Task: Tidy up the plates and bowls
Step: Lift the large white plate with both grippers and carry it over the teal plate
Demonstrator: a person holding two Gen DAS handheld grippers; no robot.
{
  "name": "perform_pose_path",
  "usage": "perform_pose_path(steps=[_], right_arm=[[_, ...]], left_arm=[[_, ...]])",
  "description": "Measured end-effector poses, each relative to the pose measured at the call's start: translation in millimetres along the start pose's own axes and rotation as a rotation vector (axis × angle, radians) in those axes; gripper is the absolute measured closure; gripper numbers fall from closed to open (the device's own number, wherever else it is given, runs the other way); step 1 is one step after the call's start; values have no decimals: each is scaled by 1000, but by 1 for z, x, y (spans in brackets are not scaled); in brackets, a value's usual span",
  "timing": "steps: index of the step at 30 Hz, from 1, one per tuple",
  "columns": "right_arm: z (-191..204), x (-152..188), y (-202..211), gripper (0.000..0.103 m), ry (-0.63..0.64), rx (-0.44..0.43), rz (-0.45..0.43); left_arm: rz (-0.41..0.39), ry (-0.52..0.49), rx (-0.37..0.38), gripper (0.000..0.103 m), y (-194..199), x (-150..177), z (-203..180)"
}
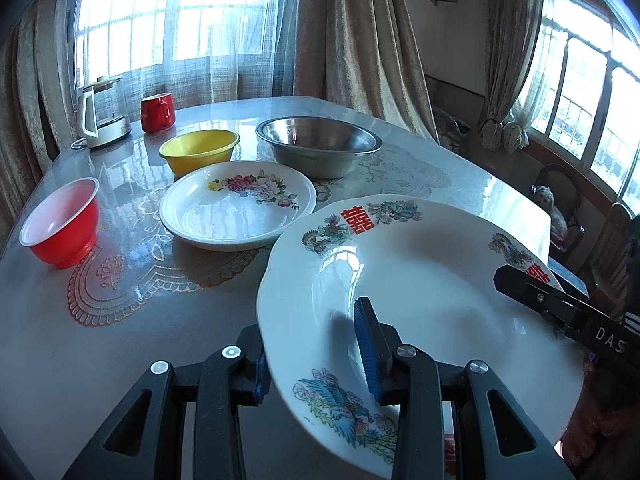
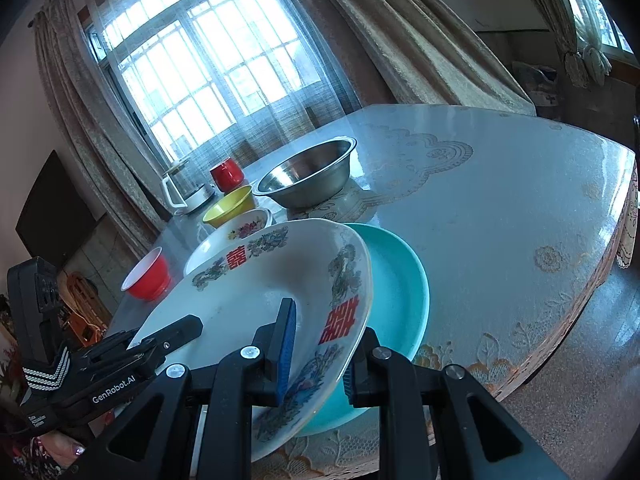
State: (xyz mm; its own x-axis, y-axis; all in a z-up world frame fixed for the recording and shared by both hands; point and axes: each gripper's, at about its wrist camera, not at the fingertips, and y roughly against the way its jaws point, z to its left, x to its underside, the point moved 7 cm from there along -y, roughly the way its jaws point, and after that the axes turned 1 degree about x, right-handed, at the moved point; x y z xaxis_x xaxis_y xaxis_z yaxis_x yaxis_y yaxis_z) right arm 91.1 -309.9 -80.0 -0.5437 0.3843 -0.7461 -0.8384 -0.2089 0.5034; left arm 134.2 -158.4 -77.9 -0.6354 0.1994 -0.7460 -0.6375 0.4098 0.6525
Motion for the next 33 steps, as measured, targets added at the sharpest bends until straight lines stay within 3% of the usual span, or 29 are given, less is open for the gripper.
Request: perform_pose_path(steps=[17, 33], right_arm=[[-27, -11, -21, 83, -37, 40, 20], [-38, -22, -23, 83, -23, 81, 15]], left_arm=[[54, -5, -47, 65, -31, -11, -13], [72, 10, -30, 64, -41, -15, -23]])
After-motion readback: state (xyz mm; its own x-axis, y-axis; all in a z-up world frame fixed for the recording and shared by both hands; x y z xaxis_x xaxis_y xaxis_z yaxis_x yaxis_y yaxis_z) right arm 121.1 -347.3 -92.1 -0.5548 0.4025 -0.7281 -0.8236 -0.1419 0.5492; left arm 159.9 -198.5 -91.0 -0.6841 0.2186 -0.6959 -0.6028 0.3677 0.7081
